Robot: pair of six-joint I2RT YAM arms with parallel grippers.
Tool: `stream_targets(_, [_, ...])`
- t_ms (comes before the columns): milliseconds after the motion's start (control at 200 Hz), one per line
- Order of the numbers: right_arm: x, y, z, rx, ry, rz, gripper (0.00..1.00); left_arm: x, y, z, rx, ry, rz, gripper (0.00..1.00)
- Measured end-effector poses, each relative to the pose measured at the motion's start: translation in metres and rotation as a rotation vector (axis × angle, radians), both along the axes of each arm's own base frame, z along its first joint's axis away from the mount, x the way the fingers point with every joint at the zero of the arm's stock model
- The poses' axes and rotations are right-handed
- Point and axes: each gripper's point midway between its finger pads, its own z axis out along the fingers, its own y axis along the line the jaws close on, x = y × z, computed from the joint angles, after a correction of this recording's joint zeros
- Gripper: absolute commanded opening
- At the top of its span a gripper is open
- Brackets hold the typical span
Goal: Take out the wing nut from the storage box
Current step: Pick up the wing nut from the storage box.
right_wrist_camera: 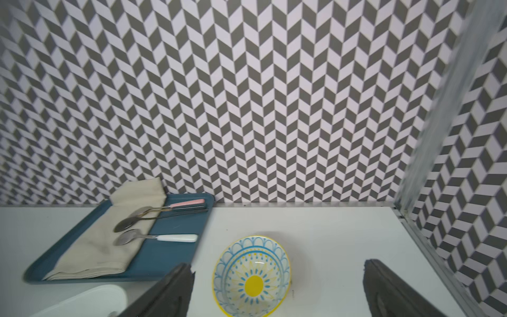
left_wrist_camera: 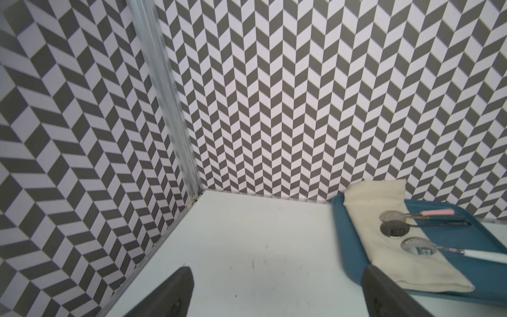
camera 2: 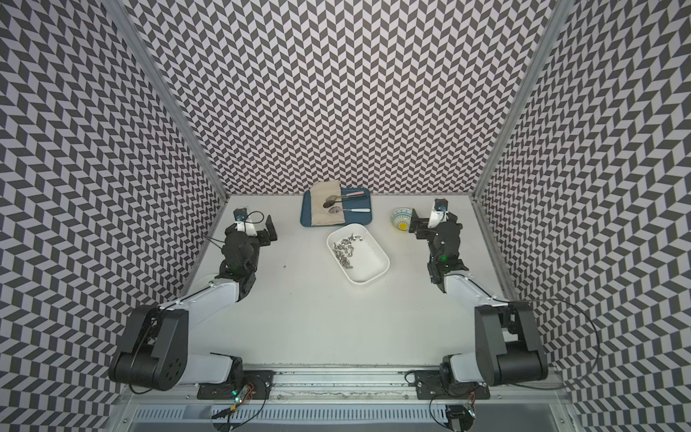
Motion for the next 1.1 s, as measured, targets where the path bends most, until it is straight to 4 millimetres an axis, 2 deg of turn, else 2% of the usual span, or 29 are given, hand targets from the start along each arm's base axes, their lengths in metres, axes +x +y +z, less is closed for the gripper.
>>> stream_targets(55, [0.0,0.024,0.004,0.003,0.026,0.056,1.0,0.006,-0.009,0.01,-0.019,0.035,-0.005,0.99])
stream_targets(140, [0.0,0.073,0.011,0.003,0.078,0.175,0.97,0.01,-0.023,0.014,-0.063,0.112,-0.022,0.99])
stream_targets(220, [-0.001,0.12,0.023,0.011,0.117,0.282,0.94,0.007,-0.034,0.007,-0.108,0.193,-0.034,0.99])
stream_targets(300, [-0.007,0.163,0.028,0.028,0.158,0.373,0.89,-0.001,-0.046,-0.01,-0.149,0.283,-0.049,0.99])
stream_targets(391, [-0.021,0.203,0.016,0.052,0.233,0.454,0.8,-0.015,-0.062,-0.035,-0.179,0.39,-0.066,0.99])
stream_targets(471, [-0.033,0.229,-0.014,0.088,0.341,0.497,0.72,-0.027,-0.078,-0.051,-0.199,0.462,-0.086,0.99])
stream_targets(536, [-0.038,0.24,-0.045,0.109,0.44,0.5,0.65,-0.036,-0.089,-0.06,-0.209,0.504,-0.098,0.99])
stream_targets(636, [-0.035,0.246,-0.093,0.138,0.597,0.453,0.55,-0.048,-0.103,-0.072,-0.224,0.549,-0.114,0.98])
stream_targets(741, [-0.026,0.25,-0.13,0.162,0.709,0.394,0.47,-0.061,-0.112,-0.086,-0.235,0.598,-0.12,0.96])
stream_targets(871, [-0.018,0.251,-0.153,0.19,0.776,0.326,0.4,-0.074,-0.116,-0.103,-0.241,0.654,-0.113,0.95])
stream_targets(1097, [-0.005,0.255,-0.168,0.242,0.825,0.257,0.32,-0.086,-0.117,-0.115,-0.245,0.693,-0.107,0.95])
